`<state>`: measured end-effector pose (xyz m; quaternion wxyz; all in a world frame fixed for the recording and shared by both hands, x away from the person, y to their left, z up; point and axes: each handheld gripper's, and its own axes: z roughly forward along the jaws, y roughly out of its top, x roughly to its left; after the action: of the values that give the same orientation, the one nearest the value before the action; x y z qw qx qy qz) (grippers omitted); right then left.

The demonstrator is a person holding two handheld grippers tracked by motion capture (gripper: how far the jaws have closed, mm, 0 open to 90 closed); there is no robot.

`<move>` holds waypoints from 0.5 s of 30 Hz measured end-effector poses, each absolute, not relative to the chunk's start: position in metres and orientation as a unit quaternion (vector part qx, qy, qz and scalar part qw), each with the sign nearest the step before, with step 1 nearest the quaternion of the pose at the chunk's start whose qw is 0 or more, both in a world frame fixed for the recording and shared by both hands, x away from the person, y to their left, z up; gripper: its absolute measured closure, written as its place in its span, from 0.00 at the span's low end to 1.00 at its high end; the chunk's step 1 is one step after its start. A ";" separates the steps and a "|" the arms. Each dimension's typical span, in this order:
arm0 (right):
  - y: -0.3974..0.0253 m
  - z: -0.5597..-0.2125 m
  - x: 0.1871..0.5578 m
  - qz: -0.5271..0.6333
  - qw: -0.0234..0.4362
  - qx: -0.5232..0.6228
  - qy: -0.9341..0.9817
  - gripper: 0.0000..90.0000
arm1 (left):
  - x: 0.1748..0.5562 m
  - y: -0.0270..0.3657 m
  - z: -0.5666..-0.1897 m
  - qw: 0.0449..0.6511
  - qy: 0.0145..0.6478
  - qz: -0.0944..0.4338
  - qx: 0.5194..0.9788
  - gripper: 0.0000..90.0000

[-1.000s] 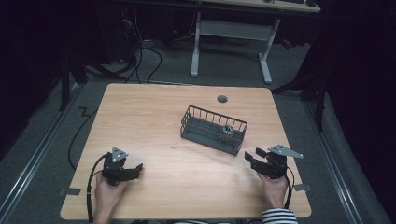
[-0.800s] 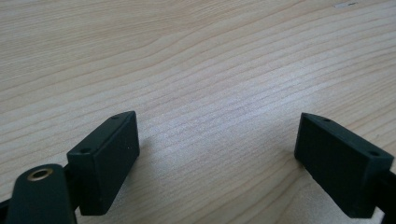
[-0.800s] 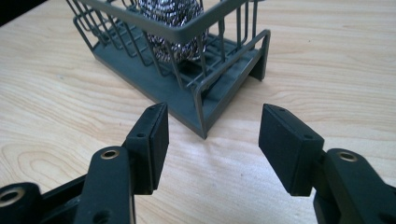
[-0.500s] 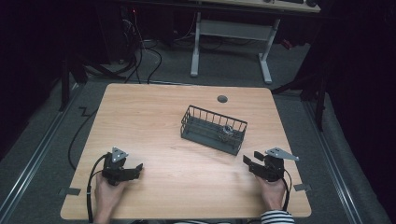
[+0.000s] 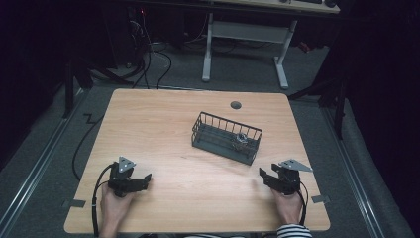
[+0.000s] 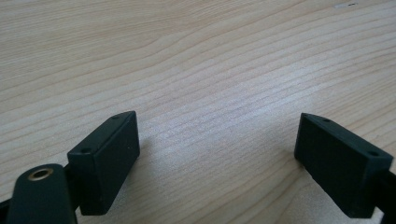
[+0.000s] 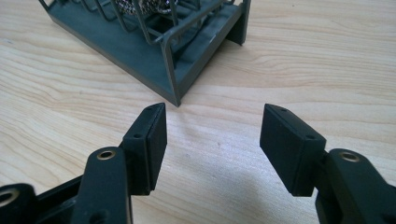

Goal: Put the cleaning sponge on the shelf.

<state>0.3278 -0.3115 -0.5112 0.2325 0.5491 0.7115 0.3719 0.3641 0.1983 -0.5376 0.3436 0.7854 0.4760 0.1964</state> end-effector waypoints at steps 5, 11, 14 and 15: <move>-0.311 -0.513 0.329 0.363 0.234 0.552 0.713 0.45 | 0.364 0.198 -0.538 0.344 0.476 0.196 0.785 0.16; -0.311 -0.515 0.331 0.358 0.232 0.556 0.713 0.45 | 0.364 0.198 -0.538 0.344 0.476 0.196 0.785 0.16; -0.310 -0.516 0.331 0.353 0.234 0.555 0.715 0.44 | 0.364 0.198 -0.538 0.344 0.476 0.196 0.785 0.16; -0.311 -0.517 0.331 0.353 0.234 0.556 0.716 0.44 | 0.364 0.198 -0.538 0.344 0.476 0.196 0.785 0.16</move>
<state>0.3314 -0.3105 -0.5170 0.2335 0.5556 0.7158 0.3528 0.3641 0.1983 -0.5376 0.3436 0.7854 0.4759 0.1965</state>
